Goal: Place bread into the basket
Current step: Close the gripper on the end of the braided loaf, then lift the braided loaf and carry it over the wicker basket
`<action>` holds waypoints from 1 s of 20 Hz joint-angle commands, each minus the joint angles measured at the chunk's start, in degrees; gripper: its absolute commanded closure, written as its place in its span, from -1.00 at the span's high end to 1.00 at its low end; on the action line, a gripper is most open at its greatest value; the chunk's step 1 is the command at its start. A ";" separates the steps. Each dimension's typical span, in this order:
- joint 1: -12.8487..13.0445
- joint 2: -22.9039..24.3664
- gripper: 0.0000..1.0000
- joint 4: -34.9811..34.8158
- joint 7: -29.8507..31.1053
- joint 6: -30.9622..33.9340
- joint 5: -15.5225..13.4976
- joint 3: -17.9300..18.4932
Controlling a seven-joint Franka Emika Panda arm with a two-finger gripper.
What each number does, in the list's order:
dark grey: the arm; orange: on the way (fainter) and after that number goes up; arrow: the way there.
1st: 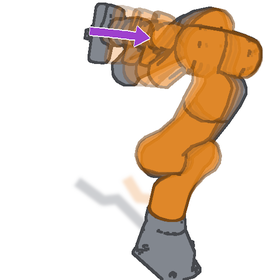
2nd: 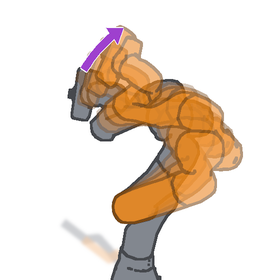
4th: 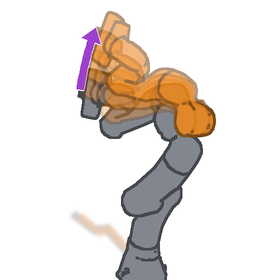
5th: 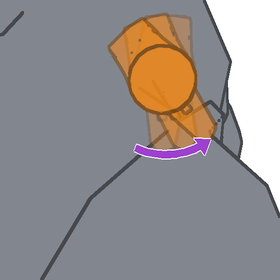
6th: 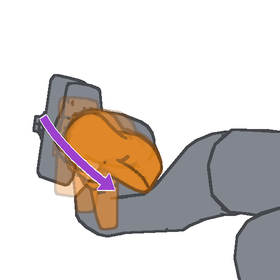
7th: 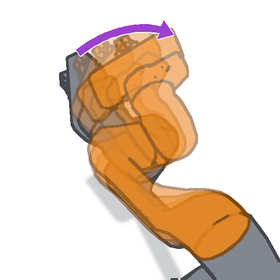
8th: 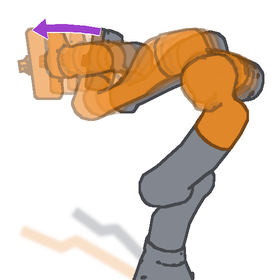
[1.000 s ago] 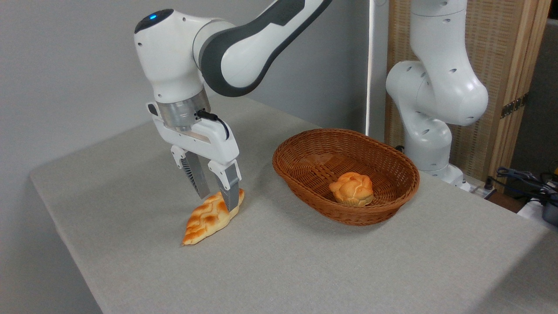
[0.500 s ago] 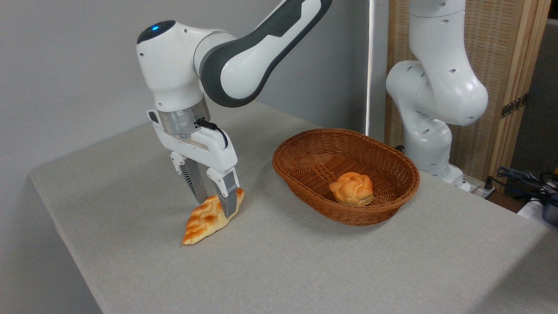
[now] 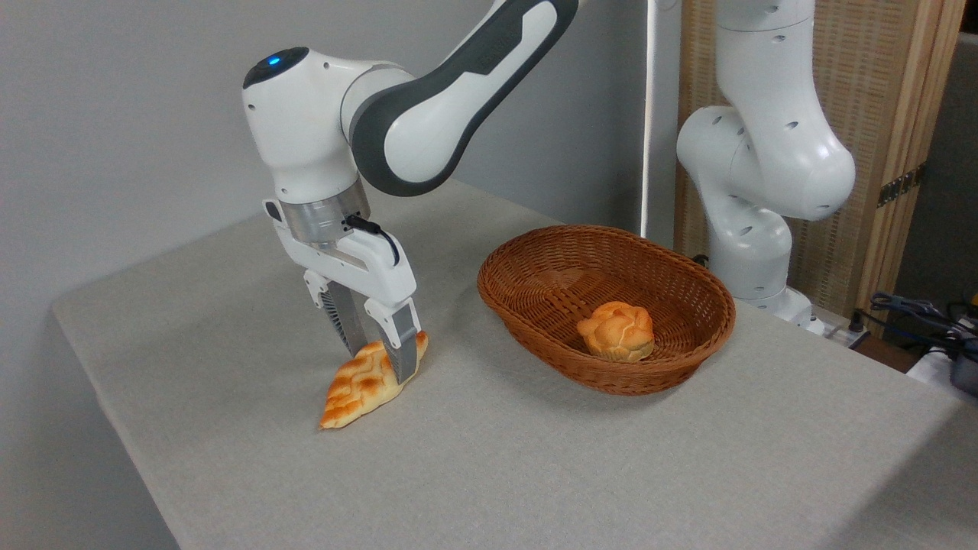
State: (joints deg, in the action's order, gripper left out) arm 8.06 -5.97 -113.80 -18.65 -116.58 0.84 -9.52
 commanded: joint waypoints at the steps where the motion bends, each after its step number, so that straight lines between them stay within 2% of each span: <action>1: 0.29 -0.53 1.00 -0.46 1.42 -1.64 0.91 0.02; 10: 0.38 -0.71 0.97 -1.69 1.42 -2.95 0.92 -0.06; 12: 0.38 -0.71 0.52 -1.96 1.33 -2.95 0.92 -0.06; 13: 0.29 -0.53 0.22 -1.87 1.16 -2.87 0.92 -0.06; 14: 0.29 -0.44 0.04 -1.87 0.81 -2.43 0.92 -0.06; 17: 0.12 -0.09 -0.21 -1.43 0.63 -0.50 0.92 -0.06; 20: 0.03 0.08 -0.26 -0.64 0.28 -0.32 1.00 0.02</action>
State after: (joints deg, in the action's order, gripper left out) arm 8.08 -6.62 -114.99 -18.65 -117.94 0.93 -9.52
